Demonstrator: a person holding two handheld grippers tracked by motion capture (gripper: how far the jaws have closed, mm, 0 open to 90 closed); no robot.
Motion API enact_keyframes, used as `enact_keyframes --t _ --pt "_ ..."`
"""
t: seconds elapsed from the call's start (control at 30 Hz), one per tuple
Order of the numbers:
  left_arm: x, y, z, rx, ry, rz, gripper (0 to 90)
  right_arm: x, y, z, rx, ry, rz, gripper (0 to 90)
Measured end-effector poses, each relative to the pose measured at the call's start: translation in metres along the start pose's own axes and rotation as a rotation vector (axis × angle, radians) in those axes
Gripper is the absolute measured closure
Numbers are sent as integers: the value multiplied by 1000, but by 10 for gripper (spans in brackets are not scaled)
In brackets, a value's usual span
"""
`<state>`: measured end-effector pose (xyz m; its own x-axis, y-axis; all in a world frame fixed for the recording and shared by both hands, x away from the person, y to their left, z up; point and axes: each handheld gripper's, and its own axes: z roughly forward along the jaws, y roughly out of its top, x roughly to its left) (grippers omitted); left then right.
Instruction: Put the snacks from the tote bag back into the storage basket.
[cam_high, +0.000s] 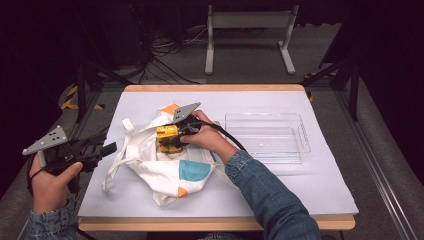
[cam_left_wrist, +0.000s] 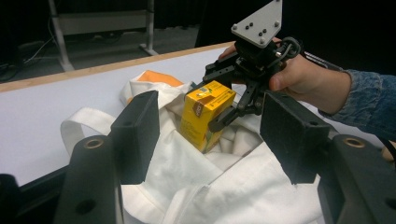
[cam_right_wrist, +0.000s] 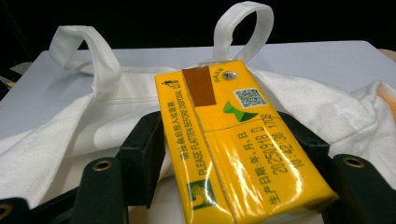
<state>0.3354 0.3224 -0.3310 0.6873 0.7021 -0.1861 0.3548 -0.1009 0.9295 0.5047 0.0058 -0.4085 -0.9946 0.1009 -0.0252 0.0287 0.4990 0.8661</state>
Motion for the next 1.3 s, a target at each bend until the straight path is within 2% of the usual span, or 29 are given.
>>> enact_keyframes --t 0.2,0.27,0.5,0.77,0.9,1.0,1.3 --pt "0 0 0 1 0 -1 387 0 1 -3 7 10 -20 481" --pt "0 0 1 2 1 1 386 0 1 -5 -1 27 -6 512" --pt "0 0 1 5 -1 1 387 4 7 -6 24 29 -31 517" --pt "0 0 1 1 0 -1 386 5 15 -12 16 36 -32 517" --pt "0 0 1 0 0 0 386 6 23 -19 5 33 -36 517" --pt "0 0 1 1 1 0 386 6 27 -26 -2 42 -16 517" --pt "-1 0 0 2 0 0 386 8 42 -45 -13 57 -27 517"
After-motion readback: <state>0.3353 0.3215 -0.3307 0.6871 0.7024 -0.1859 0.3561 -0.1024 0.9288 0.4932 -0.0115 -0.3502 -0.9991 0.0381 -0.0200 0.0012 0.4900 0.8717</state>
